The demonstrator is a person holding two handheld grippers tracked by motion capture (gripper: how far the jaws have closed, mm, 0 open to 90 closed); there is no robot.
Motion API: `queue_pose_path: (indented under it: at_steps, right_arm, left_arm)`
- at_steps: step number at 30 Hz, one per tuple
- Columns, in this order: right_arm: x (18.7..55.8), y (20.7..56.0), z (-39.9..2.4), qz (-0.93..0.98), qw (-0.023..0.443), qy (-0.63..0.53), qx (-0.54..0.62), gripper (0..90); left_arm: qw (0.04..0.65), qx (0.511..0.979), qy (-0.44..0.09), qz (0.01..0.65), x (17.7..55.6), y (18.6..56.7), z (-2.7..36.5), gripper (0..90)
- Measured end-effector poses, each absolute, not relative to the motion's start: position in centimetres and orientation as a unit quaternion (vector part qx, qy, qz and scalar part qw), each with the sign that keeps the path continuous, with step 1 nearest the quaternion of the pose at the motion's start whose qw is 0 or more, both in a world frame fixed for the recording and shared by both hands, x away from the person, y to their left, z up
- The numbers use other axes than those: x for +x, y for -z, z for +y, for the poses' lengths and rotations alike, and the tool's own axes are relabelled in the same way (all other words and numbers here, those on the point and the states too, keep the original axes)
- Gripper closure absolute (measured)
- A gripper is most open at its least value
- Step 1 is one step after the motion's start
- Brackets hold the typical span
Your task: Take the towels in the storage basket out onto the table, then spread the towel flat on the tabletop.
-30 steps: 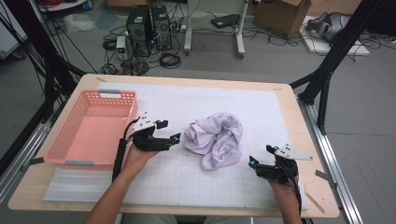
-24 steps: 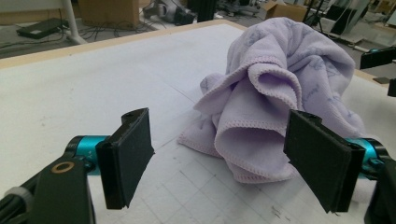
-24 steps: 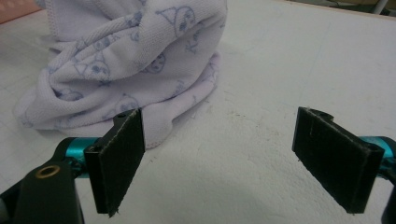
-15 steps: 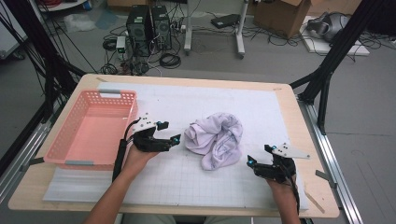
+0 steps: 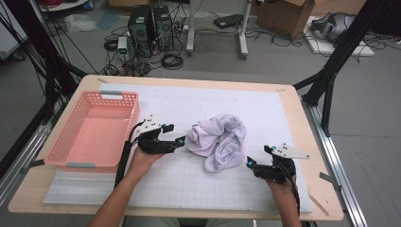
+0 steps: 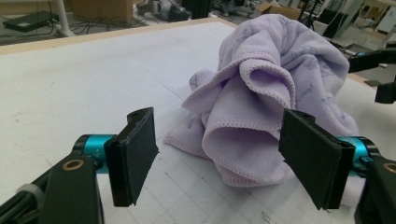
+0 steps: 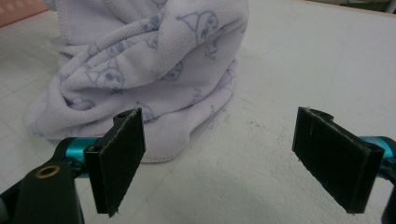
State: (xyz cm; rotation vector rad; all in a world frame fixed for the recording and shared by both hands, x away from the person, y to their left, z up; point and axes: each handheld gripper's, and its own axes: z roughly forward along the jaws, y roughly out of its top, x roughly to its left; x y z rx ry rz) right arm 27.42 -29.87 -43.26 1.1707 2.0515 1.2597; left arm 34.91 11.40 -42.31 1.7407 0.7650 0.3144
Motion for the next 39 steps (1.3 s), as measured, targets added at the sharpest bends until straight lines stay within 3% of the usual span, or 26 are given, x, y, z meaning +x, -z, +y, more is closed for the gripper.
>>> queue_pose_path:
  at_steps: [15,17,20,22,25,26,27,31,39]
  right_arm:
    - [29.2,44.4,-29.0,0.766,0.189,-0.419,0.45,18.3]
    - [29.6,44.7,-28.7,0.771,0.175,-0.413,0.452,23.5]
    - [30.1,45.2,-27.9,0.789,0.154,-0.391,0.448,32.5]
    - [30.2,45.1,-27.5,0.79,0.154,-0.389,0.449,38.3]
    - [30.3,45.0,-27.2,0.797,0.164,-0.38,0.44,60.6]
    - [30.3,44.9,-27.2,0.796,0.162,-0.382,0.44,74.6]
    - [30.3,44.9,-27.2,0.799,0.148,-0.39,0.433,81.7]
    - [29.9,44.7,-26.9,0.808,0.157,-0.381,0.421,86.1]
    - [27.2,43.8,-28.2,0.823,0.167,-0.372,0.397,86.5]
  left_arm:
    - [0.518,0.791,-0.101,0.31,36.2,43.7,5.2,29.2]
    - [0.507,0.799,-0.103,0.306,36.3,43.9,4.3,38.6]
    - [0.501,0.804,-0.098,0.306,36.3,44.0,4.0,61.9]
    - [0.5,0.806,-0.094,0.303,36.3,43.9,4.4,69.4]
    - [0.503,0.805,-0.097,0.3,36.3,43.5,5.4,73.6]
    - [0.507,0.801,-0.098,0.302,36.2,43.4,5.7,73.8]
    - [0.51,0.799,-0.101,0.302,36.2,43.3,5.9,73.8]
    - [0.511,0.796,-0.115,0.303,36.1,43.1,7.0,74.8]
    - [0.508,0.781,-0.151,0.331,36.5,42.4,10.1,75.0]
